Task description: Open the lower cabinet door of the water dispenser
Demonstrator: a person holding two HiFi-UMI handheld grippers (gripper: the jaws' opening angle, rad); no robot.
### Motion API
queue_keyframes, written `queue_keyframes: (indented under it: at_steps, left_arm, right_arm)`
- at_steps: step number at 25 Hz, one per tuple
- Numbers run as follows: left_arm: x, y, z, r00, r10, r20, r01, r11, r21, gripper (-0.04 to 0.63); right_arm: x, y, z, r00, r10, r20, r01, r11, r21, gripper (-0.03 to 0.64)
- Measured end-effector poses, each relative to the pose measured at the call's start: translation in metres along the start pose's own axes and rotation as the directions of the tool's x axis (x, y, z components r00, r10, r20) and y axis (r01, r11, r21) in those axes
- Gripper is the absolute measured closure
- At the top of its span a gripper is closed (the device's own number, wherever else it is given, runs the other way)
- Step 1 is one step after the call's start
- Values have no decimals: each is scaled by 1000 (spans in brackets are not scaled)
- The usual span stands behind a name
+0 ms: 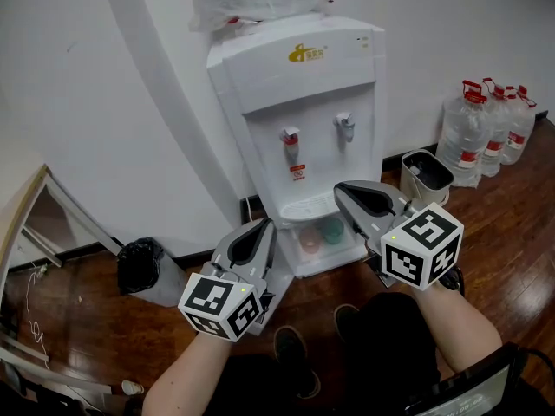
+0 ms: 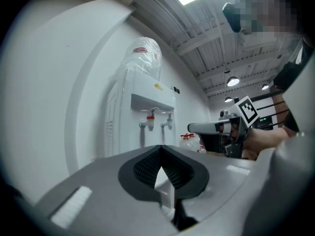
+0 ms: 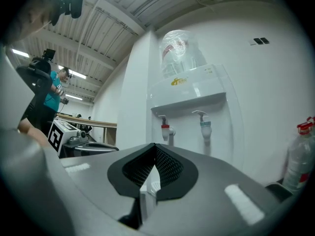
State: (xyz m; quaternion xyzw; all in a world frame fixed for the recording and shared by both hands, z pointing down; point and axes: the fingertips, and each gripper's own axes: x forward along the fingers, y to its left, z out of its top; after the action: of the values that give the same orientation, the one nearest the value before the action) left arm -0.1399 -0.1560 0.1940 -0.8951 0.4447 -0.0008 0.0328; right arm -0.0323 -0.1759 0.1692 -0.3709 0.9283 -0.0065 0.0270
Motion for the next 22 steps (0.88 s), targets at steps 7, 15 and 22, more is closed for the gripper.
queue_keyframes:
  at_steps: [7, 15, 22]
  left_arm:
    - [10, -4, -28, 999, 40, -1, -40, 999, 16, 583]
    - [16, 9, -87, 991, 118, -56, -120, 993, -22, 587]
    - [25, -2, -113, 995, 85, -53, -86, 996, -21, 606]
  right_arm:
    - [4, -18, -37, 1000, -15, 0, 15, 999, -40, 614]
    - [13, -38, -91, 999, 11, -44, -11, 1000, 0, 614]
    - [17, -44, -120, 998, 46, -35, -45, 999, 16, 614]
